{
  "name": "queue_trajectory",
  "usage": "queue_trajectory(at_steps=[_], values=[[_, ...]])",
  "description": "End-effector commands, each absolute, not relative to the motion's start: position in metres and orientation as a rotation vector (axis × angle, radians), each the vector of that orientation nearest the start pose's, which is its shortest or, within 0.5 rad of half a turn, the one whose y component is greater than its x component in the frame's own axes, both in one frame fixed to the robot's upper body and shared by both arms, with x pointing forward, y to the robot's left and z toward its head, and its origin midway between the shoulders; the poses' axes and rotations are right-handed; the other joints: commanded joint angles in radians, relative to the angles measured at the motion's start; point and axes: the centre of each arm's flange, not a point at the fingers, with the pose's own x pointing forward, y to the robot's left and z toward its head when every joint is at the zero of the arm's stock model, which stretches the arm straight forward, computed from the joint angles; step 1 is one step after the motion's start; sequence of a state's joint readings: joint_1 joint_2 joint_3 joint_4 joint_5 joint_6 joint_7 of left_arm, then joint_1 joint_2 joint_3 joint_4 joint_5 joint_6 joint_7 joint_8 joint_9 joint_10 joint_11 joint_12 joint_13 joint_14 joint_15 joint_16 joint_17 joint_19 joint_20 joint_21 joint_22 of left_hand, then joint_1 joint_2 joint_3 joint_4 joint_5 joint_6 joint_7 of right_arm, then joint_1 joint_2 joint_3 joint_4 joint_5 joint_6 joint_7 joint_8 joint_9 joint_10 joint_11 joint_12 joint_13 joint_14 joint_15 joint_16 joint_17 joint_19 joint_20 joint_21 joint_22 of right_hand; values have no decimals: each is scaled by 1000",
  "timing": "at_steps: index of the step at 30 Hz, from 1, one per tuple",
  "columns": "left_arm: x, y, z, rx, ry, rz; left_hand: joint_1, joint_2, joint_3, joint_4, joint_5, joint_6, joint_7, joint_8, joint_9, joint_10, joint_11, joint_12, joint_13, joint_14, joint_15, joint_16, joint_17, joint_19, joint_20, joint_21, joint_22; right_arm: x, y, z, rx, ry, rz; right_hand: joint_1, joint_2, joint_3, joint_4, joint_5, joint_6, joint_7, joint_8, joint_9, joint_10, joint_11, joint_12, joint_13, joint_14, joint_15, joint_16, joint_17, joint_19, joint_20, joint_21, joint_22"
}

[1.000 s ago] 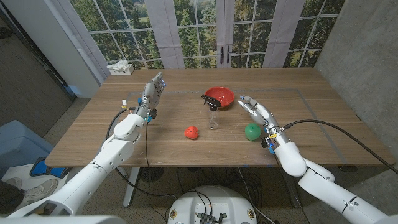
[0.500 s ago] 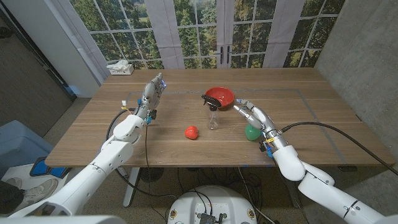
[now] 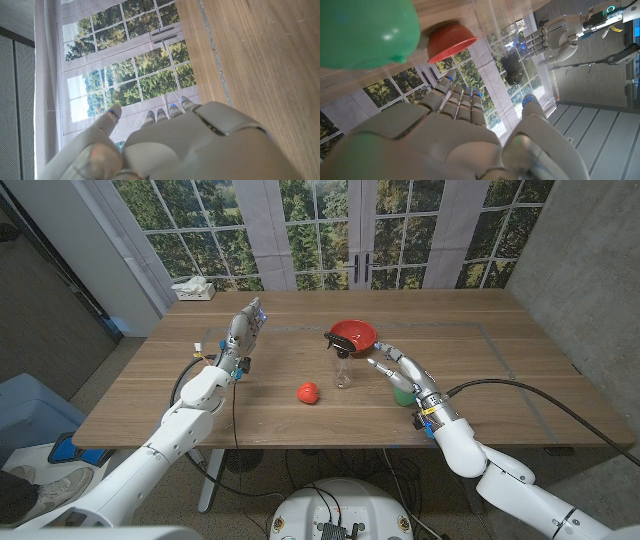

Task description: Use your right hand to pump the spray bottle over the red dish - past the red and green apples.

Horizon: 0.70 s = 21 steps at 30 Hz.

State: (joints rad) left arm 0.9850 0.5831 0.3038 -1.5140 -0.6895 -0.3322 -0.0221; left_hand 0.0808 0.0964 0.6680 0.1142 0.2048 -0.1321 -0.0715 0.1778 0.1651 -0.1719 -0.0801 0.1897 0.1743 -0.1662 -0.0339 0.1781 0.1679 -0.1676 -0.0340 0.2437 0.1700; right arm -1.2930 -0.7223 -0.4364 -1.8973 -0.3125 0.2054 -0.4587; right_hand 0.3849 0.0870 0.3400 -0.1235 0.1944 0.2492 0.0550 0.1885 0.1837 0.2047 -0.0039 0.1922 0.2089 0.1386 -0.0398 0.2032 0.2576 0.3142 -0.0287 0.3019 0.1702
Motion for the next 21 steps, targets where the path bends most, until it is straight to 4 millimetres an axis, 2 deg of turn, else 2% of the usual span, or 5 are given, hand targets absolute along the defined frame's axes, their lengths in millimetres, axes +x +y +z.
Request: queue_trajectory(at_steps=[1,9,13,16,21], values=[[605,303,-24,-71,-689,-250,-5,78,-1,-6,2,-5,0,2,5,-77,1,-1,2,-115,-71,-1,2,3,-93,-2,4,490,-178,-116,-825,-842,76,25,-8,6,-13,-7,-16,3,-3,3,-11,-1,-3,1,-11,-1,-2,-2,4,-8,-7,3],[607,310,-24,-73,-695,-258,-5,78,-1,-7,2,-6,0,2,5,-77,1,-1,3,-115,-71,-1,2,4,-93,-5,4,489,-169,-117,-860,-829,54,35,-19,5,-26,-10,-24,7,-2,3,-16,3,-3,0,-18,6,-4,-7,-2,0,-15,3],[608,313,-24,-73,-694,-260,-5,78,-1,-8,2,-6,0,2,5,-77,1,-1,3,-114,-71,-1,2,4,-93,-5,4,491,-165,-117,-882,-801,47,30,-29,-2,-27,-15,-25,7,0,3,-20,3,-2,0,-25,9,-3,-8,-26,15,-30,3],[609,314,-24,-72,-692,-264,-5,77,-1,-9,2,-6,1,2,5,-77,2,-1,3,-114,-70,-1,1,5,-93,-6,4,492,-163,-118,-882,-792,49,22,-34,-8,-24,-18,-25,4,2,3,-24,2,-1,0,-42,11,-6,-9,-48,26,-44,4],[609,316,-23,-63,-688,-267,-5,77,-2,-10,1,-7,1,2,5,-77,3,-1,3,-114,-69,-1,1,6,-92,-7,4,497,-159,-119,-882,-781,46,13,-37,-14,-20,-19,-32,-13,0,4,-32,-6,-2,0,-51,14,-6,-9,-55,33,-50,4]])
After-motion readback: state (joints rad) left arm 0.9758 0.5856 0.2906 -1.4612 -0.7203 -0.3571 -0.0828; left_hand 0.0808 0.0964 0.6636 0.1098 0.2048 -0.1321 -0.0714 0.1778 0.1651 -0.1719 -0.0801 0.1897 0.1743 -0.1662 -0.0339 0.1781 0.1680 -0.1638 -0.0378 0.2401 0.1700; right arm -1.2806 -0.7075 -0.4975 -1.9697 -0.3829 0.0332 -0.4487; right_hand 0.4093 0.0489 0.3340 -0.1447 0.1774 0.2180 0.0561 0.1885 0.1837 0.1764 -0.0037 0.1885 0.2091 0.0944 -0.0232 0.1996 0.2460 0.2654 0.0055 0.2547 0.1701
